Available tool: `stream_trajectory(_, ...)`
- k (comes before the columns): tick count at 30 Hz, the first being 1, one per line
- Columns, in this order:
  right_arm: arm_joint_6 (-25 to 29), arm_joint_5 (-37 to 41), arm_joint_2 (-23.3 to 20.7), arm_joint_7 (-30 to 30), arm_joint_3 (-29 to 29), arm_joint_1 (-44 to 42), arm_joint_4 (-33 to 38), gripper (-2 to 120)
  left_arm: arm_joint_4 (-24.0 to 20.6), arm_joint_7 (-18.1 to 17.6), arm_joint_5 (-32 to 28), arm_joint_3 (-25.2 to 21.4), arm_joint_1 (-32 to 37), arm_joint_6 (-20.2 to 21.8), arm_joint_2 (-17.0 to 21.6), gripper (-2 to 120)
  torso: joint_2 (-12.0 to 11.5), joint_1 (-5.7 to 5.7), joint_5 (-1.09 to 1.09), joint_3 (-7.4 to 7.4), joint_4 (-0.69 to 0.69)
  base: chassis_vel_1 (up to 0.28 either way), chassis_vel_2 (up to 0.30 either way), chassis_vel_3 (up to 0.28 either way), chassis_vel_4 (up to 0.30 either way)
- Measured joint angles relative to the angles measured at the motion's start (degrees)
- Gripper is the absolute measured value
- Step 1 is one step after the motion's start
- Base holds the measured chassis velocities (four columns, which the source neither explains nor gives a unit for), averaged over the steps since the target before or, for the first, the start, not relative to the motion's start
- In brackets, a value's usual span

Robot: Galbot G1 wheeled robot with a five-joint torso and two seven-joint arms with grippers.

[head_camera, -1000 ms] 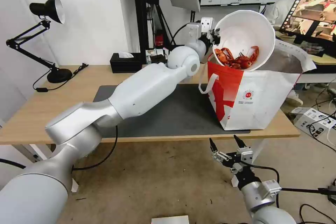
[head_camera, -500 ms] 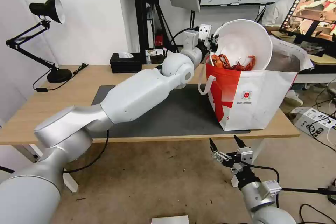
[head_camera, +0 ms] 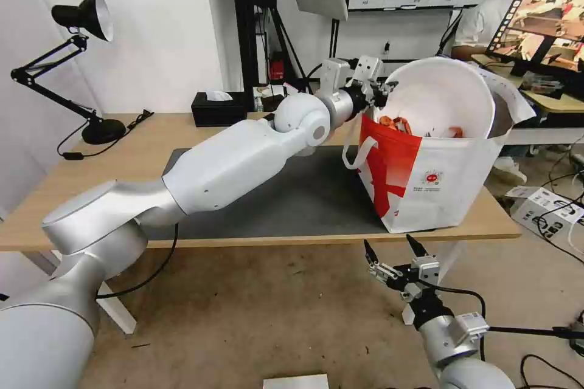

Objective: Pick up the trash from the table and place it into the takeout bag.

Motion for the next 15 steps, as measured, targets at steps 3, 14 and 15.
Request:
stream_trajectory(3, 0.0, 0.0, 0.0, 0.0, 0.0, 0.0, 0.0, 100, 0.2, 0.1, 0.6, 0.5, 0.4, 0.0, -0.5, 0, 0.0, 0.0, 0.0, 0.0, -0.01, 0.0, 0.0, 0.0, 0.0)
stream_trajectory(14, 0.0, 0.0, 0.0, 0.0, 0.0, 0.0, 0.0, 100, 0.4, 0.0, 1.6, 1.7, 0.4, 0.3, -0.8, 30, 0.0, 0.0, 0.0, 0.0, 0.0, 0.0, 0.0, 0.0, 0.0)
stream_trajectory(15, 0.0, 0.0, 0.0, 0.0, 0.0, 0.0, 0.0, 100, 0.4, 0.0, 1.6, 1.7, 0.4, 0.3, -0.8, 30, 0.0, 0.0, 0.0, 0.0, 0.0, 0.0, 0.0, 0.0, 0.0)
